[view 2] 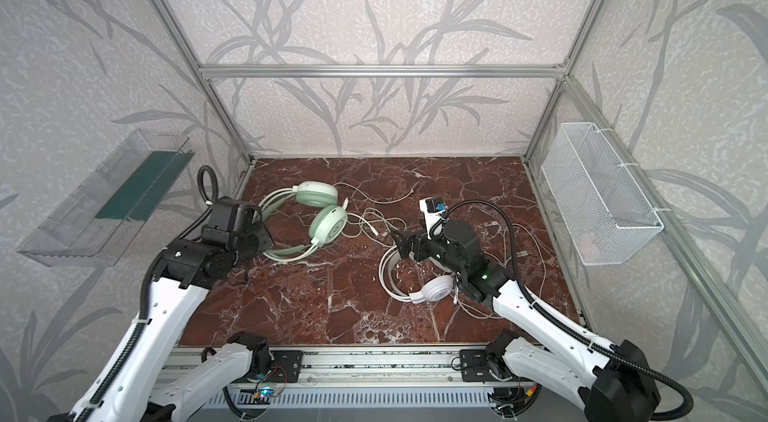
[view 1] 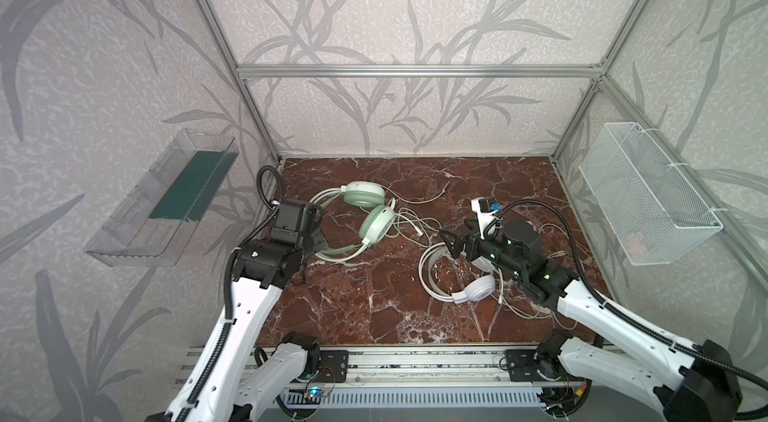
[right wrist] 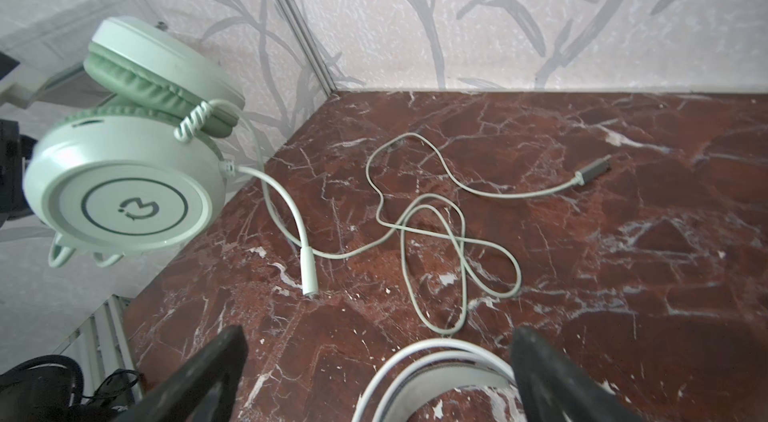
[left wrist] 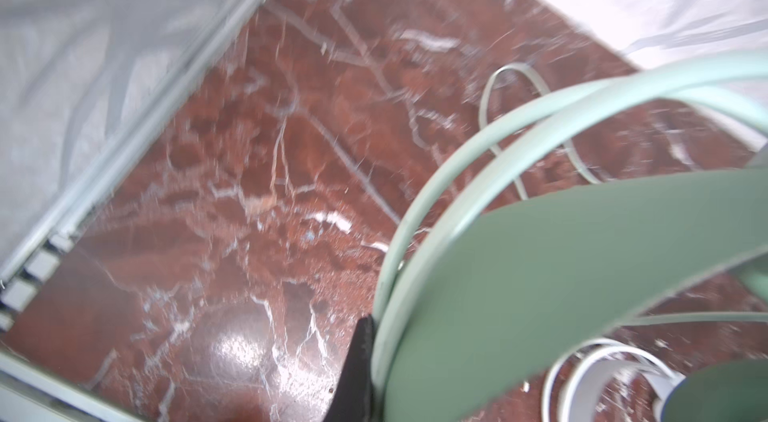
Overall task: Wrap the headphones
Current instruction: 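Lift the green headphones with the left gripper, drawing them farther from the robot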
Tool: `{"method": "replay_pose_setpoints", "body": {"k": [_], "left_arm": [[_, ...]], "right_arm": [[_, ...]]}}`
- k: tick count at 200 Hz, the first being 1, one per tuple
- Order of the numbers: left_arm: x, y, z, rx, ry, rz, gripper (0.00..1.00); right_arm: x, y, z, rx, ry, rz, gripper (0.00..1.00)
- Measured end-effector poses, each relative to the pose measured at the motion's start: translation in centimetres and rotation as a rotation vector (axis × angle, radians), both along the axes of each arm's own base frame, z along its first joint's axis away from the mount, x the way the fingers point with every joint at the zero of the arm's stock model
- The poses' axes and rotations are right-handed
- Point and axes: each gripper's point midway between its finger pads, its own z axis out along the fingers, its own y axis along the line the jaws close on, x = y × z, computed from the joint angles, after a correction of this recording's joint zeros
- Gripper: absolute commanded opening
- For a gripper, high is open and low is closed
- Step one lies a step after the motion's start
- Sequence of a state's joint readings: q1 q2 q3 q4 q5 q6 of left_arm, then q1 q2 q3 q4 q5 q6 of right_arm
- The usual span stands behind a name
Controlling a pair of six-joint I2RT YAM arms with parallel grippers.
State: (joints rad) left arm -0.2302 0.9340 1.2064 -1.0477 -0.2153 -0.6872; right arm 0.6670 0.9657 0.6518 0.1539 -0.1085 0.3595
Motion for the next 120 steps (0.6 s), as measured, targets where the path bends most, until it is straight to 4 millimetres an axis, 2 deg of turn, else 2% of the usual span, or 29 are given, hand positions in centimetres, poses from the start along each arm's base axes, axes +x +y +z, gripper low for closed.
{"method": "replay_pose_setpoints", "body": {"k": [29, 51, 73, 95, 120], "left_arm": [[0.9, -1.5, 8.4, -0.015, -0.149, -0.119, 0.00], [1.0, -3.4, 13.1, -0.027, -0.252, -0.237, 0.00], [0.1, -5.4, 14.7, -0.040, -0.291, -0.369, 0.00], [-0.7, -6.5, 14.6, -0.033, -0.281, -0.453, 0.00], [-1.3, -6.2, 14.4, -0.010, -0.264, -0.460, 0.00]], "right_arm": [[-0.6, 0.5, 2.2, 0.036, -0.055, 0.043, 0.99], [-0.9, 0.7, 3.8, 0.059, -0.089, 0.066, 0.99], [-1.4, 0.6, 5.3, 0.081, -0.137, 0.080, 0.99], [-1.9, 0.4, 6.7, 0.111, -0.204, 0.093, 0.99], [-2.6, 0.5, 6.1, 0.134, -0.247, 0.124, 0.99]]}}
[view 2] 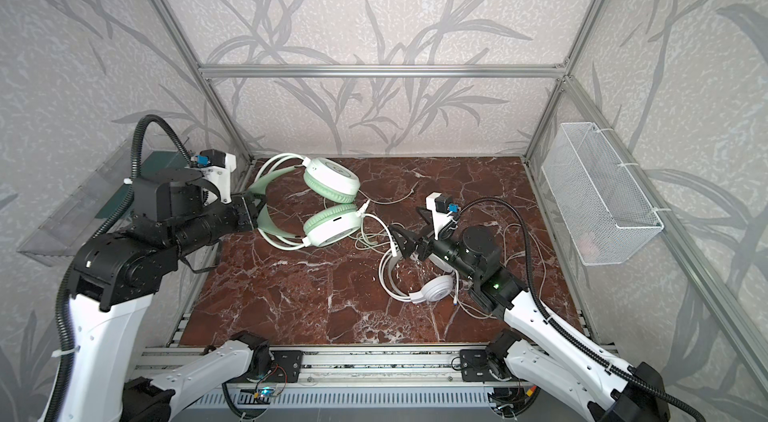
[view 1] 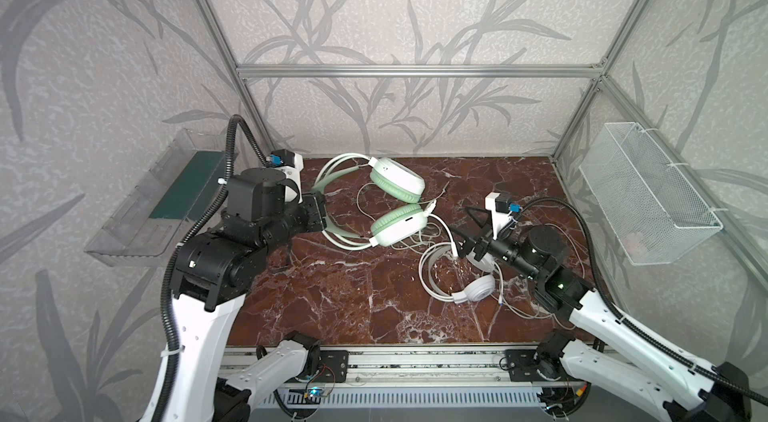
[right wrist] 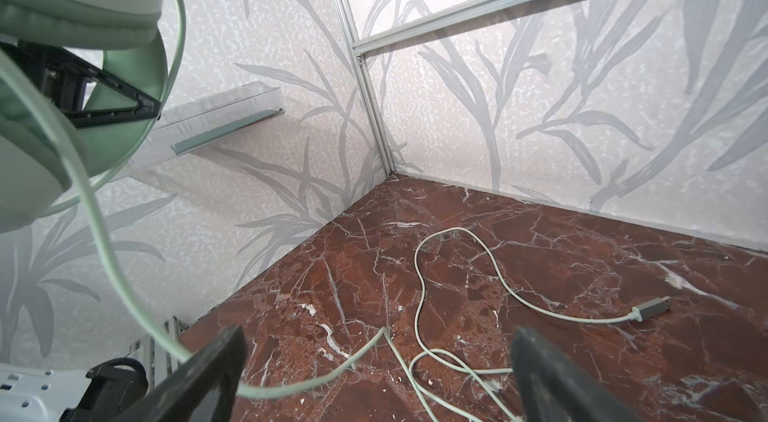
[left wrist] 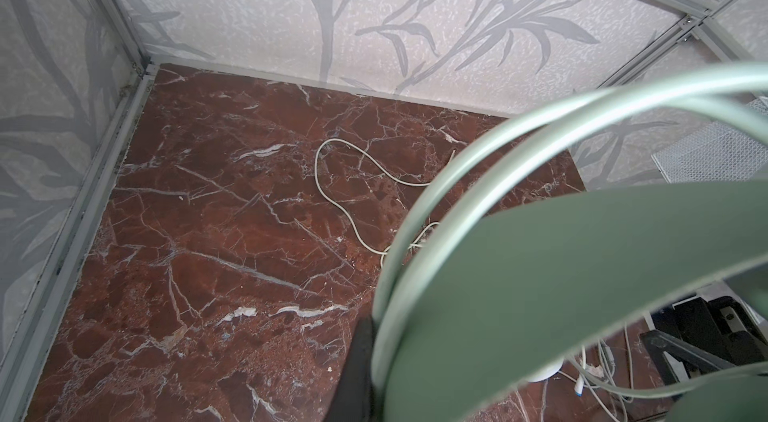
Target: Wrap the headphones
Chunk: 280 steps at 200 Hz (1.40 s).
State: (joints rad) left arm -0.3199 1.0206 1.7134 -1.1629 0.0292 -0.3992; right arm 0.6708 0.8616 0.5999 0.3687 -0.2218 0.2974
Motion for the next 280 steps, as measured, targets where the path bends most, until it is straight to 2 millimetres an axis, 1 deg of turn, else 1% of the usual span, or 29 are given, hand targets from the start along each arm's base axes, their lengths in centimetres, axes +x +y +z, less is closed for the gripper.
{"method": "replay_pose_setpoints", "body": {"k": [17, 35, 49, 62, 81, 91, 105, 118, 140, 156, 172, 192, 200, 219, 233, 245, 260, 271, 280], "left_arm": [[-0.3, 0.5, 0.6, 0.012, -0.013, 0.019, 0.00], [-0.6, 1.1, 1.7, 0.013, -0.040, 0.040, 0.00], [-0.8, 1.2, 2.3, 0.007, -0.055, 0.048, 0.00], [-1.0, 1.2, 2.5, -0.001, -0.060, 0.048, 0.00], [-1.0, 1.1, 2.5, -0.013, -0.055, 0.047, 0.00], [-1.0, 1.0, 2.4, -0.018, -0.050, 0.044, 0.00], [-1.0, 0.9, 2.3, -0.023, -0.045, 0.042, 0.00], [-0.9, 0.8, 2.2, -0.028, -0.041, 0.042, 0.00], [-1.0, 0.8, 2.2, -0.038, -0.036, 0.046, 0.00], [-1.0, 0.8, 2.2, -0.042, -0.035, 0.047, 0.00], [-1.0, 0.8, 2.2, -0.043, -0.034, 0.047, 0.00], [-1.0, 0.8, 2.2, -0.048, -0.034, 0.049, 0.00], [-1.1, 0.8, 2.2, -0.051, -0.034, 0.050, 0.00], [-1.1, 0.8, 2.3, -0.058, -0.033, 0.052, 0.00], [-1.2, 0.8, 2.3, -0.061, -0.035, 0.053, 0.00], [-1.3, 0.8, 2.4, -0.063, -0.038, 0.053, 0.00], [-1.4, 0.9, 2.5, -0.065, -0.042, 0.053, 0.00], [-1.5, 0.9, 2.5, -0.066, -0.046, 0.053, 0.00], [-1.6, 0.9, 2.6, -0.067, -0.048, 0.053, 0.00]], "right_arm": [[-0.6, 0.7, -1.6, -0.007, 0.003, 0.038, 0.99], [-1.8, 1.6, -2.6, -0.010, -0.008, 0.089, 0.99], [-2.8, 2.3, -2.8, -0.007, -0.021, 0.125, 0.99], [-3.4, 2.8, -2.7, 0.000, -0.041, 0.149, 1.00], [-3.6, 3.7, -2.7, 0.004, -0.075, 0.163, 0.98], [-3.2, 4.2, -3.4, -0.010, -0.078, 0.158, 0.98], [-2.1, 5.1, -5.1, -0.040, -0.069, 0.147, 0.95], [-1.2, 6.2, -7.3, -0.076, -0.045, 0.146, 0.92], [0.1, 7.8, -11.6, -0.144, 0.006, 0.139, 0.90], [0.7, 8.8, -14.0, -0.181, 0.032, 0.138, 0.87], [1.7, 9.9, -15.2, -0.192, 0.023, 0.121, 0.86], [3.7, 11.0, -16.2, -0.184, -0.022, 0.068, 0.85], [4.6, 11.3, -17.2, -0.188, -0.030, 0.041, 0.83], [6.0, 12.0, -19.3, -0.216, -0.020, 0.007, 0.82], [6.9, 12.3, -20.1, -0.228, -0.021, -0.017, 0.80], [7.6, 12.4, -20.3, -0.236, -0.027, -0.043, 0.74], [8.4, 12.4, -20.4, -0.241, -0.034, -0.066, 0.60], [8.8, 12.4, -20.4, -0.247, -0.041, -0.077, 0.47], [8.9, 12.3, -20.3, -0.249, -0.042, -0.085, 0.40]]}}
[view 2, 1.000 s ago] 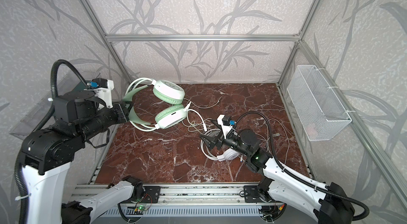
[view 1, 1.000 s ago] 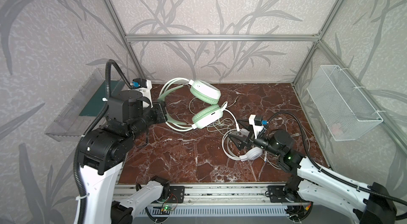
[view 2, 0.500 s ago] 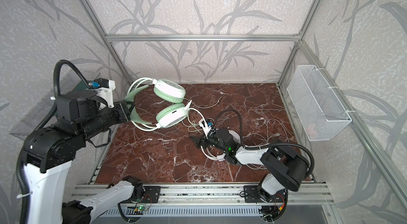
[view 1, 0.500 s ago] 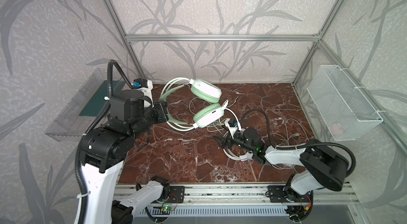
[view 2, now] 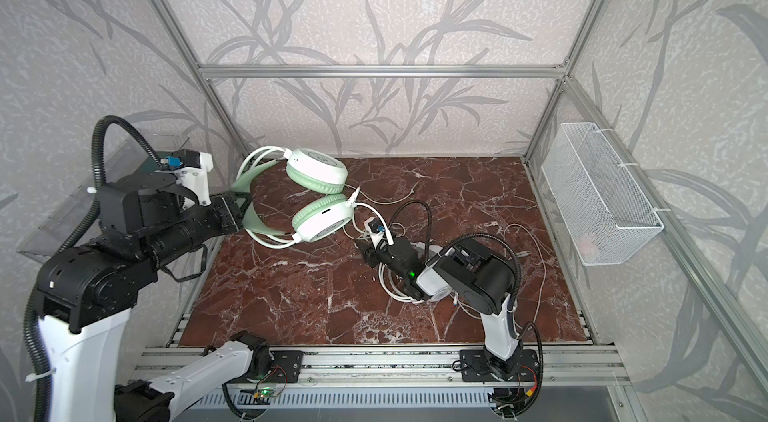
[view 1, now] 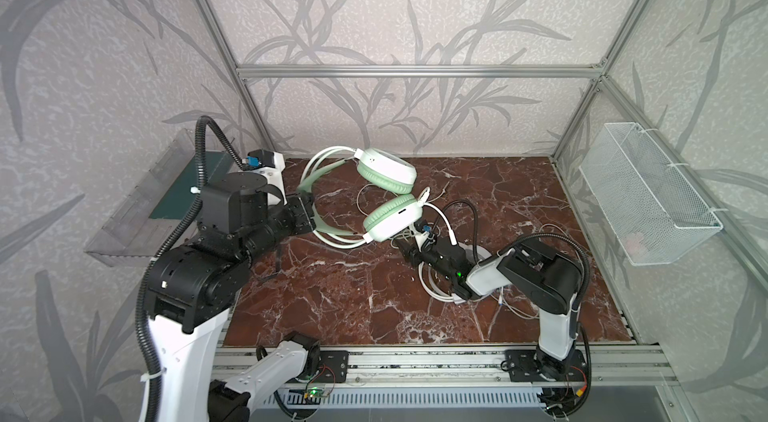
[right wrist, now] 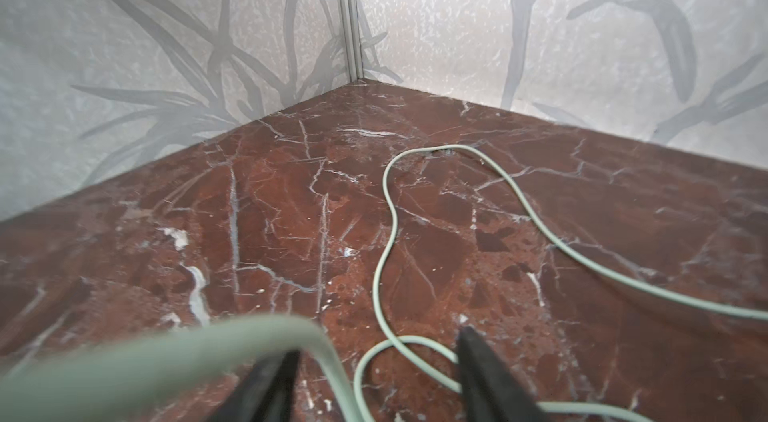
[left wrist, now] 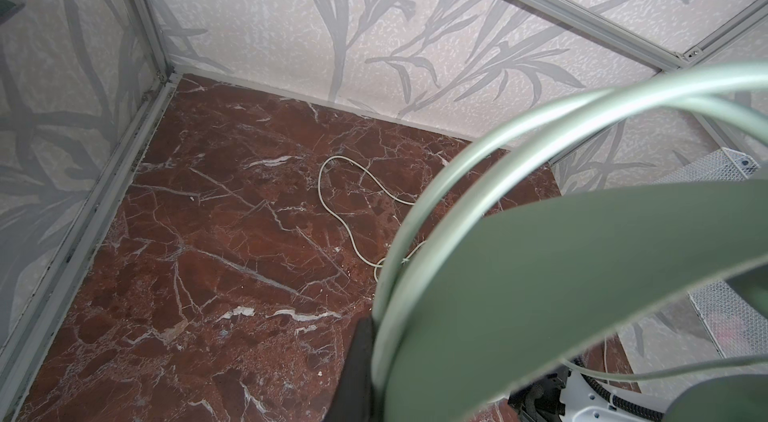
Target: Wrap the headphones
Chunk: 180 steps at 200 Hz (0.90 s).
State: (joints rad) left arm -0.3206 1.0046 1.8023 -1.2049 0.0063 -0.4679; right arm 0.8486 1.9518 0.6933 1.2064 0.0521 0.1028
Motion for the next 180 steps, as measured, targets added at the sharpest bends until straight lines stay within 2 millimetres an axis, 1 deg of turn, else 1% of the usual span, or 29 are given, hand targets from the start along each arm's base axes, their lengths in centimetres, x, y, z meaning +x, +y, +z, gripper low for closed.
{"method": "replay_pose_setpoints", "body": {"k": [11, 29, 47, 57, 63, 75, 88, 105, 126, 139, 155, 180], "left_arm": [[-0.1, 0.0, 0.0, 0.000, -0.002, 0.000, 0.00], [-0.1, 0.0, 0.0, 0.001, -0.002, 0.000, 0.00], [0.0, 0.1, 0.0, 0.007, -0.004, 0.003, 0.00], [0.0, 0.1, 0.2, 0.016, -0.009, -0.001, 0.00], [0.0, 0.1, 0.2, 0.023, -0.013, -0.004, 0.00], [-0.1, 0.0, 0.4, 0.041, -0.024, -0.021, 0.00], [-0.1, -0.3, 0.5, 0.060, -0.038, -0.049, 0.00], [-0.1, -0.6, 0.0, 0.093, -0.043, -0.080, 0.00], [0.1, -0.5, -1.5, 0.141, -0.022, -0.097, 0.00], [0.2, -0.1, -2.5, 0.177, -0.003, -0.087, 0.00], [0.4, 0.5, -3.8, 0.215, 0.014, -0.062, 0.00], [0.9, 1.4, -5.8, 0.265, 0.039, -0.016, 0.00]], "right_arm": [[0.1, -0.1, -0.1, -0.003, 0.000, -0.004, 0.30], [0.2, -0.3, -0.2, -0.008, 0.003, -0.010, 0.18], [-0.1, -0.7, -0.3, -0.019, 0.007, -0.015, 0.03], [-0.3, -1.3, -0.2, -0.032, 0.009, -0.024, 0.00], [-0.5, -1.6, 0.0, -0.041, 0.009, -0.030, 0.00], [-0.6, -2.4, 1.2, -0.057, -0.010, -0.054, 0.00], [-0.5, -3.4, 3.7, -0.072, -0.053, -0.093, 0.00], [-0.4, -5.0, 8.7, -0.067, -0.140, -0.155, 0.00], [-0.7, -7.9, 15.7, -0.020, -0.255, -0.260, 0.00], [-1.4, -9.6, 19.0, 0.012, -0.306, -0.308, 0.00], [-2.2, -11.4, 21.5, 0.031, -0.343, -0.357, 0.00], [-3.4, -14.0, 23.8, 0.029, -0.374, -0.418, 0.00]]}}
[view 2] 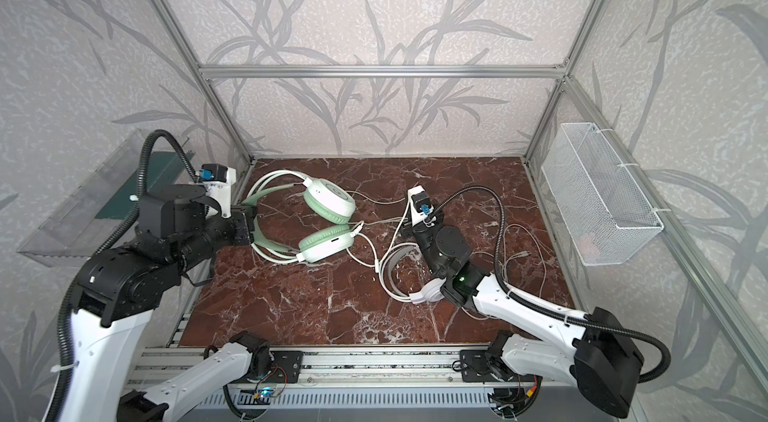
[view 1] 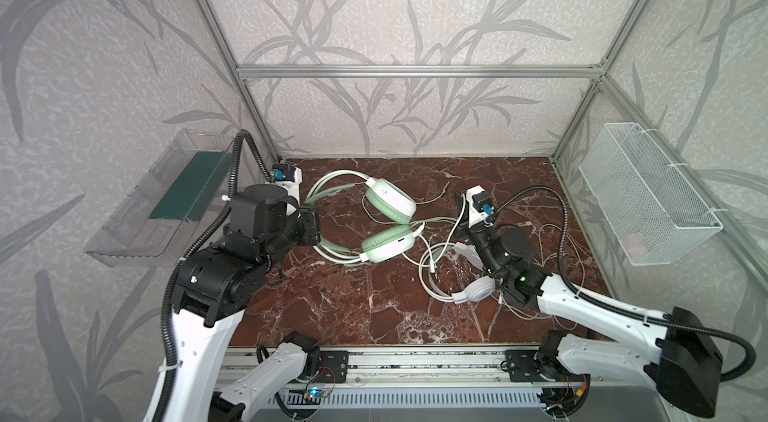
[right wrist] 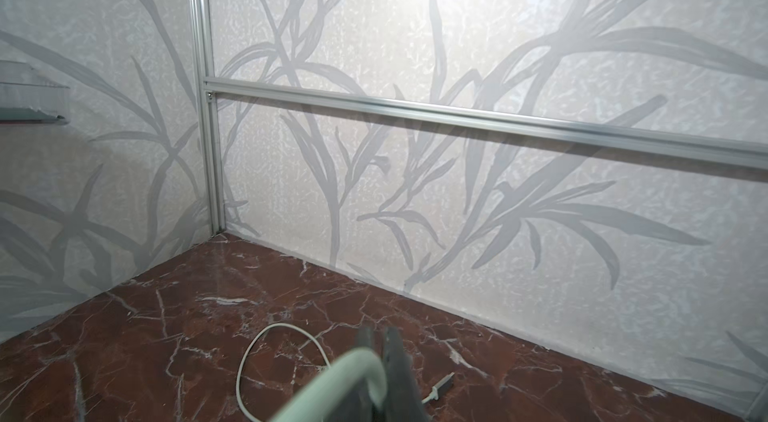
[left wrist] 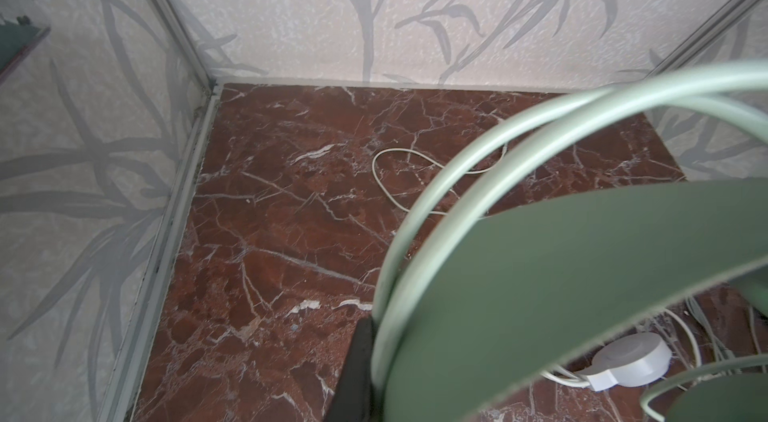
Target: Wrap the headphones
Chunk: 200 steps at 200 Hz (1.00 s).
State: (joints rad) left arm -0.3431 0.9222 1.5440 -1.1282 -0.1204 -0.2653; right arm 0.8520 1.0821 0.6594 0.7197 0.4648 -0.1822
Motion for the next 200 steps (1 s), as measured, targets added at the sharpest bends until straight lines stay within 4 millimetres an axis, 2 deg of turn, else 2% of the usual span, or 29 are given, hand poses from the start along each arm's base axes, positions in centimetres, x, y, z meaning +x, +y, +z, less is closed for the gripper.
{"method": "replay_pose_setpoints", "body": {"k": [31, 52, 91, 105, 118, 144, 168, 182, 200], "left_arm": [[-0.3, 1.0, -1.5, 0.017, -0.034, 0.043, 0.00], [-1.6, 1.1, -0.6, -0.030, -0.125, 0.024, 0.00], [-4.7, 0.9, 3.9, -0.126, -0.302, -0.035, 0.00], [-4.9, 0.9, 4.1, -0.124, -0.308, -0.041, 0.00], [-4.7, 1.1, 3.3, -0.099, -0.278, -0.036, 0.00], [-3.2, 1.4, 0.1, -0.007, -0.158, -0.001, 0.00], [-1.4, 1.9, -3.1, 0.091, -0.049, 0.046, 0.00], [-0.5, 2.2, -4.3, 0.158, -0.002, 0.070, 0.00], [0.7, 1.6, -5.5, 0.214, 0.045, 0.058, 0.00]], "right_arm": [[-1.4, -2.3, 3.7, -0.002, -0.051, -0.039, 0.00], [-1.3, -3.1, 6.0, -0.004, -0.076, -0.086, 0.00], [0.4, -4.9, 5.5, -0.054, -0.066, -0.171, 0.00], [0.7, -5.6, 6.1, -0.057, -0.067, -0.178, 0.00], [0.2, -5.6, 7.6, -0.046, -0.091, -0.146, 0.00], [-3.0, -4.5, 12.6, -0.002, -0.187, 0.015, 0.00], [-7.9, -2.8, 17.5, 0.007, -0.312, 0.209, 0.00], [-10.7, -1.8, 19.6, -0.012, -0.375, 0.312, 0.00], [-13.2, -0.9, 21.5, -0.043, -0.434, 0.418, 0.00]]}}
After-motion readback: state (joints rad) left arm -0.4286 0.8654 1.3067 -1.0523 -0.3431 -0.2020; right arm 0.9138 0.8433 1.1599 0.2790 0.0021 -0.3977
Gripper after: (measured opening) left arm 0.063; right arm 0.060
